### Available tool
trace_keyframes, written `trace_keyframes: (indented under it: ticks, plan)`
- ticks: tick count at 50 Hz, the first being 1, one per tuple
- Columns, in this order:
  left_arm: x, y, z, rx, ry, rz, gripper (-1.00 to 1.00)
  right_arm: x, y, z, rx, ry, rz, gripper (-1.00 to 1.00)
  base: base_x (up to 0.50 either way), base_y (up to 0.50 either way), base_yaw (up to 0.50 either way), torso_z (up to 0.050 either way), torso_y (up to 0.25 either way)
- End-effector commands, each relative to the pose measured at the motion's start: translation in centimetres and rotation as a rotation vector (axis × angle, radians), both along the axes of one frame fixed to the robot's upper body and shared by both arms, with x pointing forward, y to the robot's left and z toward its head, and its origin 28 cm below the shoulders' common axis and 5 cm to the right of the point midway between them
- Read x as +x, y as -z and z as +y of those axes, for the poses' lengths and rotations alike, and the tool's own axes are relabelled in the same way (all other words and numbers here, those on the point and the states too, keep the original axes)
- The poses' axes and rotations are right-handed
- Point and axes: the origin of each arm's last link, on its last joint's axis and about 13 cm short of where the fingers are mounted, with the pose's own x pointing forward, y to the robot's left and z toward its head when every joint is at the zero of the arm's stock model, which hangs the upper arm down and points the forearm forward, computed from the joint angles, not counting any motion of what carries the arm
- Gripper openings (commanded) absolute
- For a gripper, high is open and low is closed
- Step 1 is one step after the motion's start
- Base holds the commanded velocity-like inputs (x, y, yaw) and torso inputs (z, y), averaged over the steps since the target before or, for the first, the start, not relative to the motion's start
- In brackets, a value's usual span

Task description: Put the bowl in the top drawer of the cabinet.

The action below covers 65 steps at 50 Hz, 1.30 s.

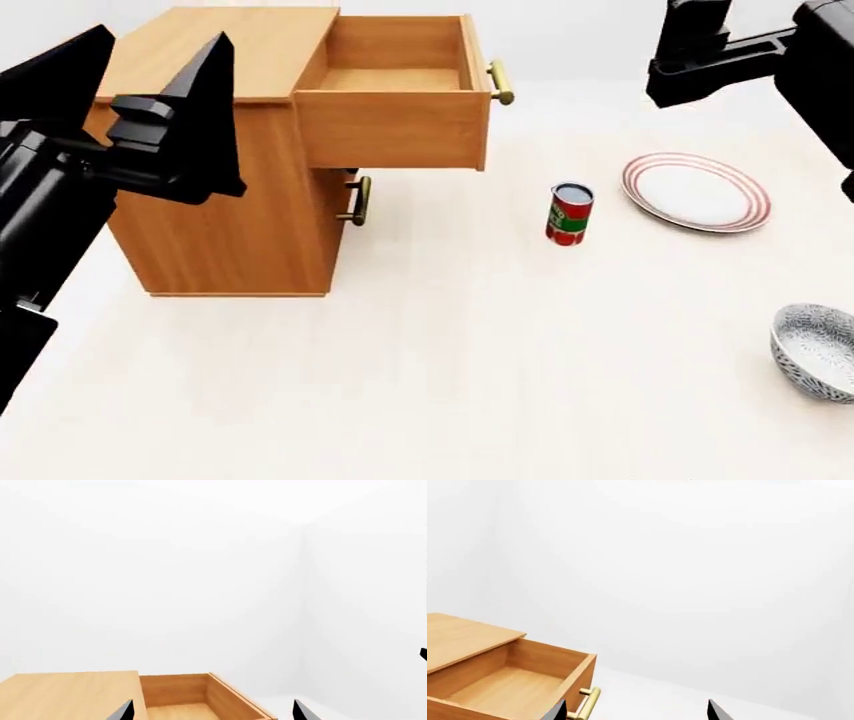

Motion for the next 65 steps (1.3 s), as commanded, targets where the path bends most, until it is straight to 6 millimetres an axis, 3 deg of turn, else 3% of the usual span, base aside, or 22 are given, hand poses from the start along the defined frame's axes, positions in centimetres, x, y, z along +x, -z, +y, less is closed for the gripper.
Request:
trace_keyframes:
  ticks: [1,8,10,13,35,50,56,65]
  plan:
    - [-0.6,-1.1,0.2,0.004,0.013,-0.021,1.0,3.0,-1.2,-0.5,0.007,-0.013,-0.001,1.0,0.3,0.0,0.0,0.0,0.0]
    - [-1.9,-1.9,0.5,0.019,0.013,-0.034,1.0,6.3,-3.0,-0.6,0.016,-0.048,0.011,1.0,0.3,0.0,0.0,0.0,0.0]
    - [-3.6,-1.8,1.3,-0.003,-0.036,-0.058,1.0,7.5,-5.4,-1.4,-0.012,-0.021,0.004,1.0,0.3,0.0,0.0,0.0,0.0]
    - [-4.4,-1.8,1.7,-0.014,-0.059,-0.07,1.0,8.1,-6.6,-1.8,-0.024,-0.007,0.0,1.0,0.3,0.0,0.0,0.0,0.0]
    - [-5.0,-1.9,1.8,-0.026,-0.066,-0.079,1.0,8.6,-7.0,-1.7,-0.032,-0.006,-0.002,1.0,0.34,0.0,0.0,0.0,0.001]
    - [-5.0,-1.7,1.8,-0.035,-0.059,-0.076,1.0,6.7,-7.2,-3.8,-0.052,0.05,0.096,1.0,0.16,0.0,0.0,0.0,0.001]
    - [-5.2,-1.7,1.7,-0.039,-0.053,-0.074,1.0,5.3,-7.0,-6.3,-0.075,0.117,0.236,1.0,0.0,0.0,0.0,0.0,0.0]
    - [-5.3,-1.5,1.5,-0.043,-0.046,-0.072,1.0,1.1,-7.9,-10.4,-0.06,0.267,0.322,1.0,0.0,0.0,0.0,0.0,0.0]
